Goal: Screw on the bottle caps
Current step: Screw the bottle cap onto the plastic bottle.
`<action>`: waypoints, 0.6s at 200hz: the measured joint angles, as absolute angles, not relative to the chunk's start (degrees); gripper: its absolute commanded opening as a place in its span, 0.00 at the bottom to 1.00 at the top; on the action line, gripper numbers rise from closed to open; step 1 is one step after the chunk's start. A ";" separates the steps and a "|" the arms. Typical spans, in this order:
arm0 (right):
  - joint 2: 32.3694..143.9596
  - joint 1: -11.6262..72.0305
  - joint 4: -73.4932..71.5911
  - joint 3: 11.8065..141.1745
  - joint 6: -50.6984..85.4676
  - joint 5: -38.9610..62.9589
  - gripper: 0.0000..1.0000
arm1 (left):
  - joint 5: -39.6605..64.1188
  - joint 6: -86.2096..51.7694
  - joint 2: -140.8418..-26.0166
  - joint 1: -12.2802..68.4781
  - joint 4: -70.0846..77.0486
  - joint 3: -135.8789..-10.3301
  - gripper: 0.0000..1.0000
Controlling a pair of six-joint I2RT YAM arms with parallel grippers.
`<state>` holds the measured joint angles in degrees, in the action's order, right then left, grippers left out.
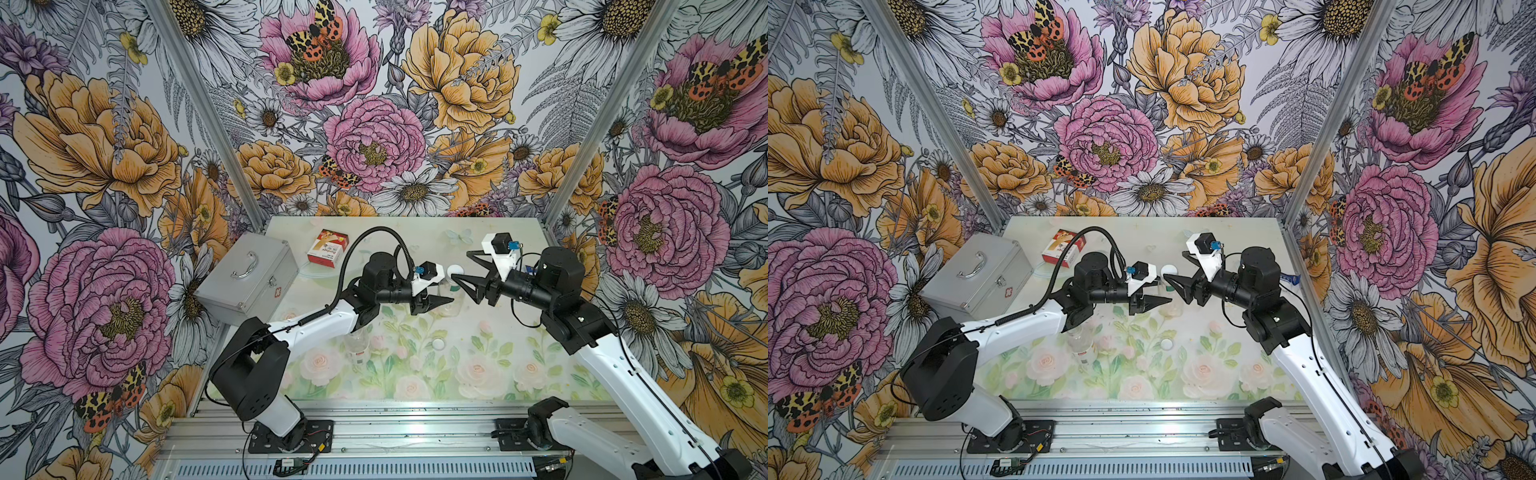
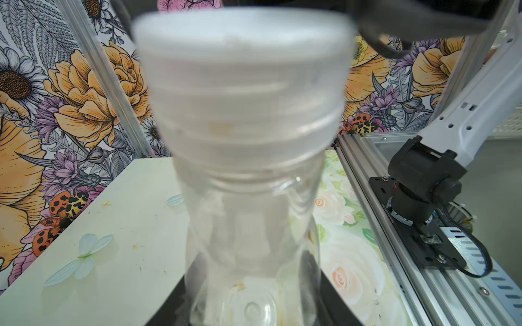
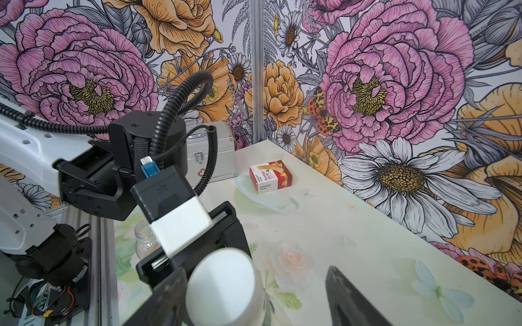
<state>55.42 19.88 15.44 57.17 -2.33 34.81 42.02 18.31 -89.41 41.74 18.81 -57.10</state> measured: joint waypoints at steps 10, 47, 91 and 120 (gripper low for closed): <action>56.16 19.90 15.44 57.25 -2.22 34.76 0.75 | 41.76 18.11 -89.41 41.71 18.33 -57.10 0.39; 58.94 20.60 15.59 58.81 -1.04 34.54 0.73 | 40.32 17.54 -89.41 42.02 17.74 -57.10 0.38; 61.60 22.87 15.64 59.22 -0.45 32.60 0.72 | 39.62 17.23 -89.54 43.51 17.82 -57.12 0.38; 62.43 23.46 15.62 59.27 0.73 30.92 0.73 | 39.31 16.86 -89.69 43.66 17.87 -57.39 0.38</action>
<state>62.43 23.46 15.62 59.27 0.73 30.92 39.31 16.86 -89.69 43.66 17.87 -57.39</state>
